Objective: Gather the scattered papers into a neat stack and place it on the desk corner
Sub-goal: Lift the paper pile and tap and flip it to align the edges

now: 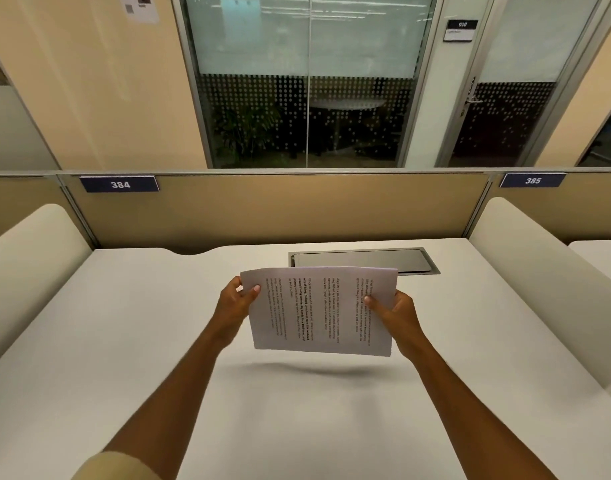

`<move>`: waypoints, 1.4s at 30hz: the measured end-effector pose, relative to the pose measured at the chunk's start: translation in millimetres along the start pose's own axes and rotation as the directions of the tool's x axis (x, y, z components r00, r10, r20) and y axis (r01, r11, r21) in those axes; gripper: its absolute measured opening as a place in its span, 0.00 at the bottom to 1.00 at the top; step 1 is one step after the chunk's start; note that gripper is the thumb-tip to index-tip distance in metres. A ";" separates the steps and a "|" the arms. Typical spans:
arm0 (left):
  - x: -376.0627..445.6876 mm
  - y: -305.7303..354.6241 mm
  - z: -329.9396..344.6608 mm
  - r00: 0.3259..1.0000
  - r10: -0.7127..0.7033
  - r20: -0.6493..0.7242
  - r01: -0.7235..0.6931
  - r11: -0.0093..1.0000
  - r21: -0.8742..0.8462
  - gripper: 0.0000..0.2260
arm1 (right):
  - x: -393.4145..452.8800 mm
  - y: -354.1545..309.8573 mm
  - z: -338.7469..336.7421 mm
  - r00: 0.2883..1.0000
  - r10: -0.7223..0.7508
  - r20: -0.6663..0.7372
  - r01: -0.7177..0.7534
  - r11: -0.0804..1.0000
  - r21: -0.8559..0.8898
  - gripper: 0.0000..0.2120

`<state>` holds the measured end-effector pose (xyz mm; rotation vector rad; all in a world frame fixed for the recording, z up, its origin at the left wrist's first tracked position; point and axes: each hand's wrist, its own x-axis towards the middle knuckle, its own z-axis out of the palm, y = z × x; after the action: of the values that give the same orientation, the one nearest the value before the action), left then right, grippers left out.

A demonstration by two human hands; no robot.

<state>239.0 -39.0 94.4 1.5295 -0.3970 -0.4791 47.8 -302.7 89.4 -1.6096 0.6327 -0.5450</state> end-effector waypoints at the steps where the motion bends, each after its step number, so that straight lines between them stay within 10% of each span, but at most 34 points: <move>1: -3.3 -6.0 5.9 0.999 0.022 -0.049 -0.023 1.000 -0.012 0.09 | -1.3 1.0 4.3 1.000 -0.003 -0.014 0.003 1.000 0.003 0.06; 12: -28.5 -31.6 33.5 0.959 0.118 -0.258 -0.082 0.986 0.144 0.11 | -18.9 31.8 33.6 0.991 0.049 -0.121 -0.039 0.996 0.086 0.09; 42: -22.3 -60.1 25.7 0.985 -0.016 -0.171 0.054 0.974 0.221 0.12 | -16.3 61.6 31.0 0.989 0.147 -0.033 -0.147 0.989 0.008 0.13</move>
<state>203.6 -48.0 35.7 1.7847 -0.2999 -0.3365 50.8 -274.6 24.5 -1.5368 0.7680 -0.4656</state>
